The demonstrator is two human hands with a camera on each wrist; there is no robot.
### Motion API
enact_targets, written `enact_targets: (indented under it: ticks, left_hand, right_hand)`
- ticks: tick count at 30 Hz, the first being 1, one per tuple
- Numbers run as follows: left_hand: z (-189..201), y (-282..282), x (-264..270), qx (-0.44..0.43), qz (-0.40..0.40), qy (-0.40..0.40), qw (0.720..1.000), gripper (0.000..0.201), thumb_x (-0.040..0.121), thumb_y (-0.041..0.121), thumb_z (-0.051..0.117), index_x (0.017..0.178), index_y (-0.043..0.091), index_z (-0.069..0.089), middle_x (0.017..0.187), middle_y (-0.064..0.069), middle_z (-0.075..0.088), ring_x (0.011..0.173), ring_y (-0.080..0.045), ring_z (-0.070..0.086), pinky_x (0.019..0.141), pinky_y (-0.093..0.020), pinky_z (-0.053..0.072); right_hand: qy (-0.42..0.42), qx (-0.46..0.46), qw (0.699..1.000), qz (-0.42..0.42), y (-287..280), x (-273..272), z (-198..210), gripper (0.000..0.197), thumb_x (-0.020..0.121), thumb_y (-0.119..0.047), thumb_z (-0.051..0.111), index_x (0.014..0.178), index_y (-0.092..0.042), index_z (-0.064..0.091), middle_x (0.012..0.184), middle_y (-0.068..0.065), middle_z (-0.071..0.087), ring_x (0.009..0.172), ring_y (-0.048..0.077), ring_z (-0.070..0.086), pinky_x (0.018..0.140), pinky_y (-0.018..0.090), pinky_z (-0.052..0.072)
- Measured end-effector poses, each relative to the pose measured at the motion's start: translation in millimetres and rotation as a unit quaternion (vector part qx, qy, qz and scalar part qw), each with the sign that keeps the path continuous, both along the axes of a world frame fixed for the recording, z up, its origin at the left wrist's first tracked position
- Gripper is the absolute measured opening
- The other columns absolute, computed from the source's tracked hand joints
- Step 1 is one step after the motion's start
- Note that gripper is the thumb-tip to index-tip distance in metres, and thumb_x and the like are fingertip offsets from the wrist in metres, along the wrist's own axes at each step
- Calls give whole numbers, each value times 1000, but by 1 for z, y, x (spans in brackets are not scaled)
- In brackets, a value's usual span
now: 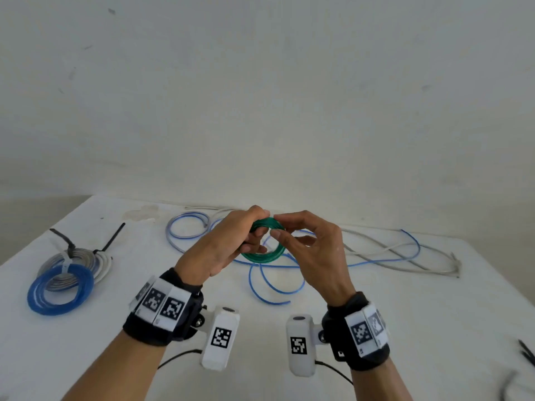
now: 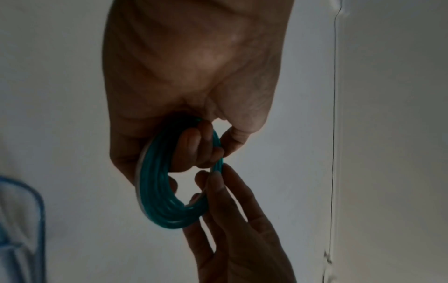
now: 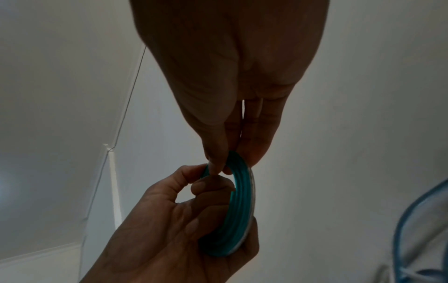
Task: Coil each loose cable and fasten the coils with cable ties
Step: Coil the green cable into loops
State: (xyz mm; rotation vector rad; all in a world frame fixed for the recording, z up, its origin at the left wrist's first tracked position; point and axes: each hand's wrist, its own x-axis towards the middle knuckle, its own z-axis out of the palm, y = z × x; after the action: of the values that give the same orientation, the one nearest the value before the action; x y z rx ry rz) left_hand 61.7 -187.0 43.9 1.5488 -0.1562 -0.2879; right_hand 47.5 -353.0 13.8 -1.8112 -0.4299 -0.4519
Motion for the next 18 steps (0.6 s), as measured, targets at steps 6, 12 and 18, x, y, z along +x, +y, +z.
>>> enact_targets:
  ticks: [6,12,18]
  left_hand:
    - [6,-62,-11,55,-102,3,993,34,102,22,42,72,11,52,57,4,42,49,-14,23,76,-33,56]
    - [-9,-137,-32,106,-150,-20,983,33,100,24,43,69,11,45,55,4,37,43,-11,28,67,-32,49]
    - [-37,-186,-63,93,-127,-55,986,32,96,24,50,68,9,51,52,3,45,43,-13,41,76,-42,51]
  right_hand:
    - [17,-28,997,-70,-68,-32,-3,14,85,-10,81,95,-16,76,89,-7,76,87,13,70,70,22,54]
    - [56,-65,990,-110,-134,-79,-4,14,84,-9,81,95,-11,72,88,3,78,83,15,73,75,27,60]
    - [196,-89,930,-297,-237,-104,-28,15,95,-28,70,88,-16,76,84,6,75,71,20,65,73,37,58]
